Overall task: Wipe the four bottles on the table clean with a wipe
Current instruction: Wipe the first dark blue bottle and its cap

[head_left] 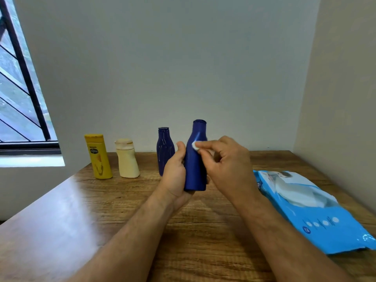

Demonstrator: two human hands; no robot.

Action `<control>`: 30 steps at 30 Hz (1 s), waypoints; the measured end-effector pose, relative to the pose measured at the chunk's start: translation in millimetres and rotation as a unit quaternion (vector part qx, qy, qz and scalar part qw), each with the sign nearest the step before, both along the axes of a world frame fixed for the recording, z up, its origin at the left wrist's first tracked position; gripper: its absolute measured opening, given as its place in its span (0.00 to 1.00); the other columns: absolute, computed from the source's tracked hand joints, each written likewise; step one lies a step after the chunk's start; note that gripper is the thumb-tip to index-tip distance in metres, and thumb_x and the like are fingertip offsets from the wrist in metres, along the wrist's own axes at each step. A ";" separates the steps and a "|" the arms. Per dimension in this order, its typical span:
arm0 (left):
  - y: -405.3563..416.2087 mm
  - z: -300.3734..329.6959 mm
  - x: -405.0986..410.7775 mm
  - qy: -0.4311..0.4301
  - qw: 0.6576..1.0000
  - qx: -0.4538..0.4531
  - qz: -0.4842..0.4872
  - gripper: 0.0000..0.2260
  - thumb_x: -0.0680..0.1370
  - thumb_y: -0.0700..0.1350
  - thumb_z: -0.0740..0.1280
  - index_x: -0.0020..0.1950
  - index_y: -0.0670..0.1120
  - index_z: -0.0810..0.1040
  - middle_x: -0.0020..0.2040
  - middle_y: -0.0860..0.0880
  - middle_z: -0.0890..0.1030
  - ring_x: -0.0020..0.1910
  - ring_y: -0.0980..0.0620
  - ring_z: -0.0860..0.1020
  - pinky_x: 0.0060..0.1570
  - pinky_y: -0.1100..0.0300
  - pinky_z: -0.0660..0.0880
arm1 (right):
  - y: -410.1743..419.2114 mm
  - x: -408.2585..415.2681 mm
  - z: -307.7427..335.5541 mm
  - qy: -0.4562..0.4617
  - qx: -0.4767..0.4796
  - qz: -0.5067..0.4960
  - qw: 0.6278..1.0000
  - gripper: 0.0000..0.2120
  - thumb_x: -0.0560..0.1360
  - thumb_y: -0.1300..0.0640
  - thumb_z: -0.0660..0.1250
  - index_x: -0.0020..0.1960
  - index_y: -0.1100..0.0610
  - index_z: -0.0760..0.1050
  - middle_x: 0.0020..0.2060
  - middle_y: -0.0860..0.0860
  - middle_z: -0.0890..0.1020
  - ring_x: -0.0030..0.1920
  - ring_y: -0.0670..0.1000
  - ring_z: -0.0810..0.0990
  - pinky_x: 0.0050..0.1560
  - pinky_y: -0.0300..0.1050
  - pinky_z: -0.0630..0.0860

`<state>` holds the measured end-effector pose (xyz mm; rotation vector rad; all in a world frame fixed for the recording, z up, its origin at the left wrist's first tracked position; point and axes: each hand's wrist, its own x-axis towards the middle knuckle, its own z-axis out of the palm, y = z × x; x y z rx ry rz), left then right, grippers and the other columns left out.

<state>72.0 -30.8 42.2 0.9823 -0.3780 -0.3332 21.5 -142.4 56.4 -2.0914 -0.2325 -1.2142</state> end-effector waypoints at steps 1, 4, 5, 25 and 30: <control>-1.5 -0.6 -0.6 -0.007 1.000 0.011 -0.008 0.29 0.82 0.65 0.52 0.50 0.49 0.87 0.50 0.43 0.85 0.52 0.43 0.78 0.55 0.47 0.72 | -0.9 0.5 1.0 -0.009 0.016 -0.009 1.000 0.08 0.77 0.56 0.71 0.55 0.50 0.84 0.37 0.42 0.74 0.40 0.38 0.75 0.40 0.24 0.69; -1.5 0.4 -1.8 -0.024 1.000 0.009 -0.011 0.26 0.80 0.66 0.54 0.54 0.50 0.86 0.51 0.44 0.85 0.51 0.45 0.81 0.57 0.47 0.75 | -2.6 0.0 0.9 -0.010 0.008 -0.002 1.000 0.07 0.75 0.57 0.73 0.53 0.50 0.85 0.36 0.43 0.75 0.37 0.40 0.76 0.37 0.26 0.70; 0.2 1.6 -1.0 -0.026 1.000 -0.003 -0.009 0.26 0.80 0.65 0.56 0.58 0.49 0.84 0.51 0.44 0.85 0.49 0.47 0.83 0.55 0.49 0.77 | -2.5 -1.2 0.3 0.007 -0.013 0.020 1.000 0.07 0.74 0.58 0.73 0.51 0.50 0.85 0.36 0.43 0.76 0.36 0.42 0.77 0.36 0.28 0.71; 5.1 6.1 8.0 -0.007 0.999 -0.038 0.014 0.35 0.80 0.68 0.46 0.63 0.46 0.82 0.48 0.43 0.83 0.46 0.47 0.82 0.53 0.50 0.79 | -3.5 -1.0 -4.7 0.057 -0.053 0.079 0.994 0.05 0.71 0.59 0.74 0.46 0.51 0.85 0.39 0.45 0.81 0.38 0.44 0.79 0.38 0.32 0.75; 5.7 3.5 6.4 -0.052 0.996 0.055 0.048 0.30 0.82 0.65 0.50 0.58 0.47 0.84 0.55 0.36 0.82 0.51 0.41 0.81 0.58 0.45 0.77 | 1.6 -1.2 -5.3 0.036 -0.072 0.056 0.995 0.06 0.73 0.59 0.73 0.49 0.51 0.84 0.41 0.44 0.81 0.39 0.42 0.79 0.40 0.30 0.74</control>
